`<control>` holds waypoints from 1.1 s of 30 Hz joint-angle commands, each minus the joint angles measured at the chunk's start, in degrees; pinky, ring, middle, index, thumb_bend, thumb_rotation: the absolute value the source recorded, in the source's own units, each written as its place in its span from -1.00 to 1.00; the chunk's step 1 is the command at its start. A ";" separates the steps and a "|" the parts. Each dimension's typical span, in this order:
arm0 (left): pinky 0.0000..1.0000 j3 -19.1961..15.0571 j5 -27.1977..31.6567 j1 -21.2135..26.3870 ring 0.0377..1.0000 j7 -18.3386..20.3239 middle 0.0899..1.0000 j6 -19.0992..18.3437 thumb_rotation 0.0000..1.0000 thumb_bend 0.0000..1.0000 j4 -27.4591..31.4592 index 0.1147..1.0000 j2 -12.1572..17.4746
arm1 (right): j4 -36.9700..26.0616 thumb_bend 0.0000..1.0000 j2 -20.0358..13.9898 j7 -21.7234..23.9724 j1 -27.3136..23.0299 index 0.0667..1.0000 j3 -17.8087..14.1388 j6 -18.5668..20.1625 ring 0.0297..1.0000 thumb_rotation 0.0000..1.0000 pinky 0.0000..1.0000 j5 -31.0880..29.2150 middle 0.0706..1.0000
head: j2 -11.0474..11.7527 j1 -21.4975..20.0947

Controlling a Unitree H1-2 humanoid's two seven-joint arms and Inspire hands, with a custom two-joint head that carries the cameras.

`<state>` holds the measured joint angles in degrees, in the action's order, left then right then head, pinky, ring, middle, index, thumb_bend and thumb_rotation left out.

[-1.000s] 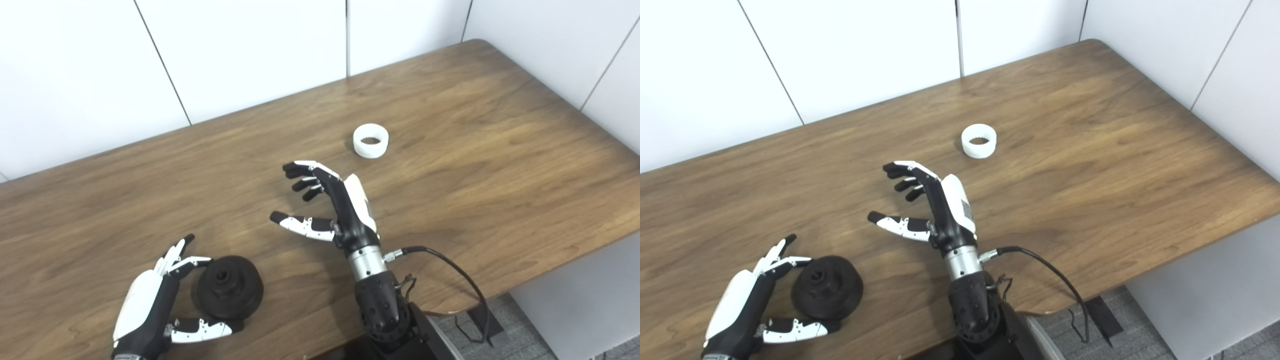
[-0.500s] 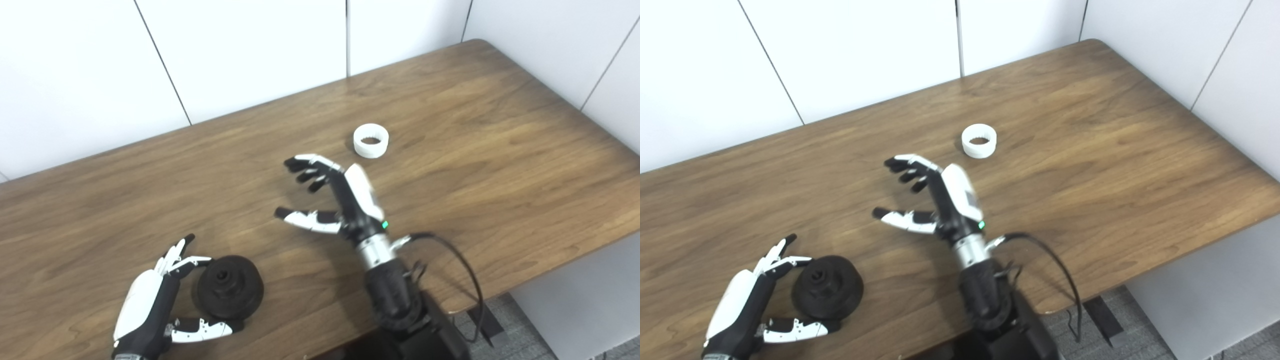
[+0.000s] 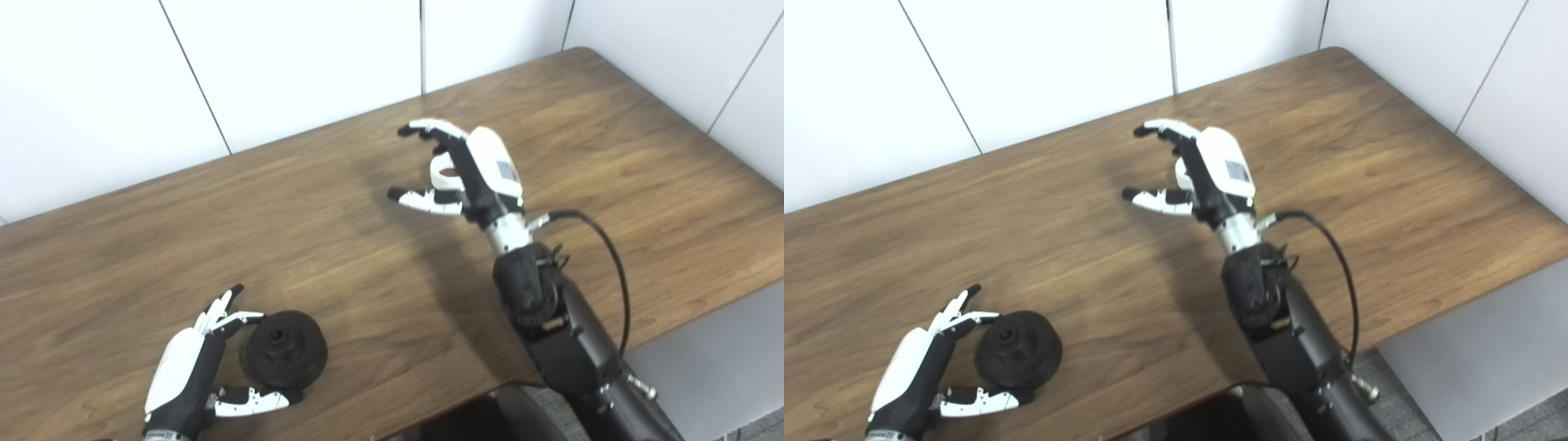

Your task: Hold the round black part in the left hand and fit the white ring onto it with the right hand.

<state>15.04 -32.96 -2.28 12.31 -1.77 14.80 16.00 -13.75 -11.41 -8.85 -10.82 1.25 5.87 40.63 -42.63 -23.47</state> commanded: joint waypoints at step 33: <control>1.00 -0.52 -0.38 0.57 1.00 -0.79 1.00 1.02 -0.45 1.00 1.47 0.19 -0.33 | 10.33 1.00 -15.33 19.61 -10.09 0.94 2.68 18.39 1.00 0.48 0.95 3.31 1.00 | -0.33 1.21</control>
<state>14.98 -33.26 -2.55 12.21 -1.63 14.81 15.44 -2.71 -24.83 10.28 -17.92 4.31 23.89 43.93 -42.89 -22.24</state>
